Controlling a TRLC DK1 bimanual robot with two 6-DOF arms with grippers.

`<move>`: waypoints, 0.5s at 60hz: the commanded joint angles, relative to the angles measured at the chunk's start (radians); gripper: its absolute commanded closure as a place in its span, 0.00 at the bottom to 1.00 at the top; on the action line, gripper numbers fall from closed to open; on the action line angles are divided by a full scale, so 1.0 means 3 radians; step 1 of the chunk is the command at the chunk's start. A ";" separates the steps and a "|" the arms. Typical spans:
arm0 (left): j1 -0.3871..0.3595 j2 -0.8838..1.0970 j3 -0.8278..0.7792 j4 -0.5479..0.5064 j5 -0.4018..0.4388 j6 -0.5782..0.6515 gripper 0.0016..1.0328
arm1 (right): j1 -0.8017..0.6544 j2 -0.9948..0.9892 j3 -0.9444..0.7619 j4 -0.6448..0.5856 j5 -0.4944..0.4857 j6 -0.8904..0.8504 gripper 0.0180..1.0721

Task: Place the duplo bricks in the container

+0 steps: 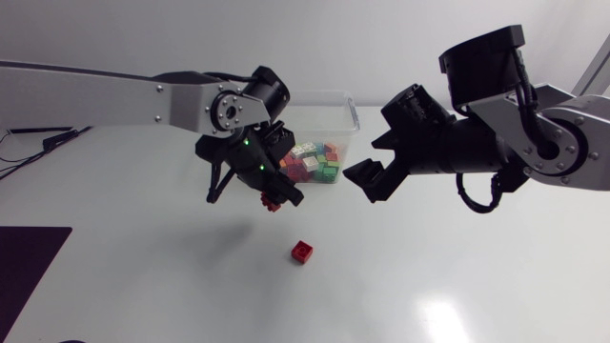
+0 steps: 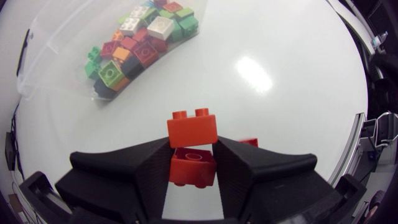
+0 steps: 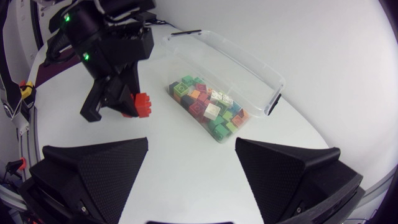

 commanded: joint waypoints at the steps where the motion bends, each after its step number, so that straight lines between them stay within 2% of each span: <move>1: 0.0056 -0.0092 0.0374 -0.0057 -0.0031 0.0009 0.72 | 0.0047 -0.0064 -0.0112 -0.0017 0.0004 -0.0013 0.04; 17: 0.0286 0.0225 0.1304 -0.0067 -0.0026 0.0009 0.72 | 0.0195 -0.0054 -0.0281 0.0009 0.0029 -0.0023 0.04; 30: 0.0526 0.0439 0.1509 0.0480 -0.0011 -0.0032 0.72 | 0.0390 0.0039 -0.0424 0.0080 0.0029 -0.0034 0.04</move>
